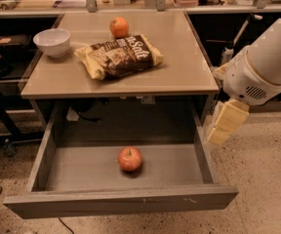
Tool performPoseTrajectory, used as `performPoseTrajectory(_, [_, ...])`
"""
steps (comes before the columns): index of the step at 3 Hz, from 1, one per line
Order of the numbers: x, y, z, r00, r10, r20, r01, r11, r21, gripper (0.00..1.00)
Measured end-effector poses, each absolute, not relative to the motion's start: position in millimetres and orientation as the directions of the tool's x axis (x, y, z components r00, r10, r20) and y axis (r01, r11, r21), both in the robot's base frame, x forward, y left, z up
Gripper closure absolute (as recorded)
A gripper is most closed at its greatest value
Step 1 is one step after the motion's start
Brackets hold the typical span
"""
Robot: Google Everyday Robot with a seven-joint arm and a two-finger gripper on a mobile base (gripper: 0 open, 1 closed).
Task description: Pick apple from top drawer and place on counter
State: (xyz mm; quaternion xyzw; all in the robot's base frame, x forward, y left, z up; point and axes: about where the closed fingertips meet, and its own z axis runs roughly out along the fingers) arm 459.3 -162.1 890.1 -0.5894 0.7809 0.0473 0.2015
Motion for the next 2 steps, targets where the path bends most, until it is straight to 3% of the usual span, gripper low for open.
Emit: performPoseTrajectory(2, [447.7, -135.6, 864.1, -0.228, -0.9, -0.372, -0.945, 0.297, -0.14, 0.0])
